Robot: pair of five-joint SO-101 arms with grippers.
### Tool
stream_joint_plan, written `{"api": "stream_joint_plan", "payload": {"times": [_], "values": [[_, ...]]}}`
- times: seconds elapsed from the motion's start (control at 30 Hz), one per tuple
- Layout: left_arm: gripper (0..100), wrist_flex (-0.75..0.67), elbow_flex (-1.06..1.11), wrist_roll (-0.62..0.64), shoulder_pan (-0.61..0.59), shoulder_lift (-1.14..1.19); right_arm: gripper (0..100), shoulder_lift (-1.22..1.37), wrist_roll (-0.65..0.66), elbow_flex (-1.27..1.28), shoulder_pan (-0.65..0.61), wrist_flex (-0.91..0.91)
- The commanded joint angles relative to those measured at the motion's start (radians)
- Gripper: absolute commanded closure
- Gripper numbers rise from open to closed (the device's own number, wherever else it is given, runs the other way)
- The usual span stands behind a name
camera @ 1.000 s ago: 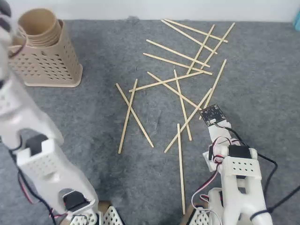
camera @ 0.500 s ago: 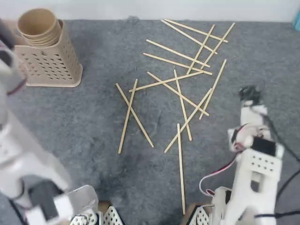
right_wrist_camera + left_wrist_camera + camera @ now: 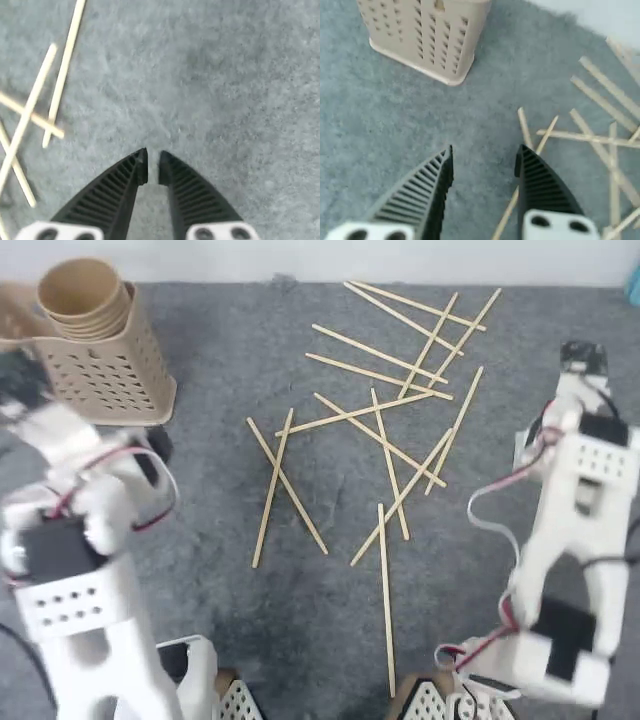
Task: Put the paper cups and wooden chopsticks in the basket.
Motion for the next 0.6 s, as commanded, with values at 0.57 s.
{"api": "stream_joint_plan", "payload": {"times": [0.57], "values": [[80, -0.712, 0.852, -0.226, 0.006, -0.199, 88.0, 0.659, -0.144, -0.756, -0.173, 0.179]]}}
